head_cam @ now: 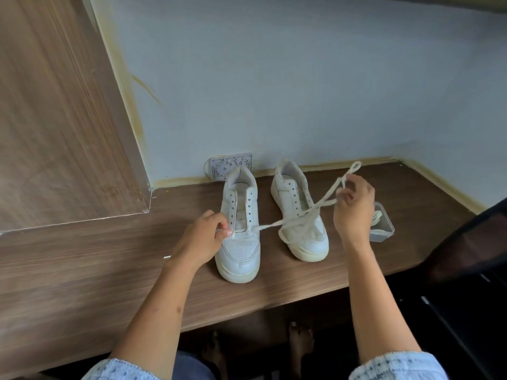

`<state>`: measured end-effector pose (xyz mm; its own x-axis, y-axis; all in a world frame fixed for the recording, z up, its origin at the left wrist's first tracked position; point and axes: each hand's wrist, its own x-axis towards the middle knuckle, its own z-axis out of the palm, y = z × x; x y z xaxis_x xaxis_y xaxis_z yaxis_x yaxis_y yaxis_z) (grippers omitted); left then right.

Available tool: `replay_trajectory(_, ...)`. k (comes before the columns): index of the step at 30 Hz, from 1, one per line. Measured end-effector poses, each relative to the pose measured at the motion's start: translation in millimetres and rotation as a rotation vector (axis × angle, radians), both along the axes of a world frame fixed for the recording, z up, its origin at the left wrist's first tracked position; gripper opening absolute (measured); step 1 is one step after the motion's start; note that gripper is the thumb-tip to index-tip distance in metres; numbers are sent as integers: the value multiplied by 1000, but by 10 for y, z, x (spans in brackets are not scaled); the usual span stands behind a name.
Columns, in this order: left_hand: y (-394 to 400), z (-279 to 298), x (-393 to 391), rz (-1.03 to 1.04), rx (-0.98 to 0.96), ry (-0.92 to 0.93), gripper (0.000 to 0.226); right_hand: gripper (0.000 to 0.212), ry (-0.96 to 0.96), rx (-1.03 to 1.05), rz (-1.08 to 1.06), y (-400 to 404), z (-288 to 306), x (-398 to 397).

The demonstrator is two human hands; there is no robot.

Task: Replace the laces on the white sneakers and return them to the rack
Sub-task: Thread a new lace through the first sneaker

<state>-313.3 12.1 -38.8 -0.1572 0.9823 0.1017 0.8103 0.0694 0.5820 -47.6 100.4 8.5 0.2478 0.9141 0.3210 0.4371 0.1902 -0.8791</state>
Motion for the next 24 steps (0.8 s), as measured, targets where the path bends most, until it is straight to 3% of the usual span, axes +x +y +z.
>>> replay_trajectory(3, 3, 12, 3, 7, 1, 20, 12, 33, -309, -53, 56, -180, -138, -86)
replay_trajectory(8, 1, 50, 31, 17, 12, 78, 10, 13, -362, -58, 371, -799, -374, -725)
replay_trajectory(12, -26, 49, -6, 34, 12, 69, 15, 41, -645, -27, 330, -1019, -611, -1065)
replay_trajectory(18, -36, 38, -109, 244, 53, -213, 18, 38, -620, -31, 296, -1016, -708, -1014)
replay_trajectory(22, -135, 103, -384, 644, 165, -219, 15, 44, -594, -39, 335, -999, -752, -961)
replay_trajectory(24, -221, 61, -474, 735, 54, -179, 15, 44, -594, -14, 355, -1007, -760, -958)
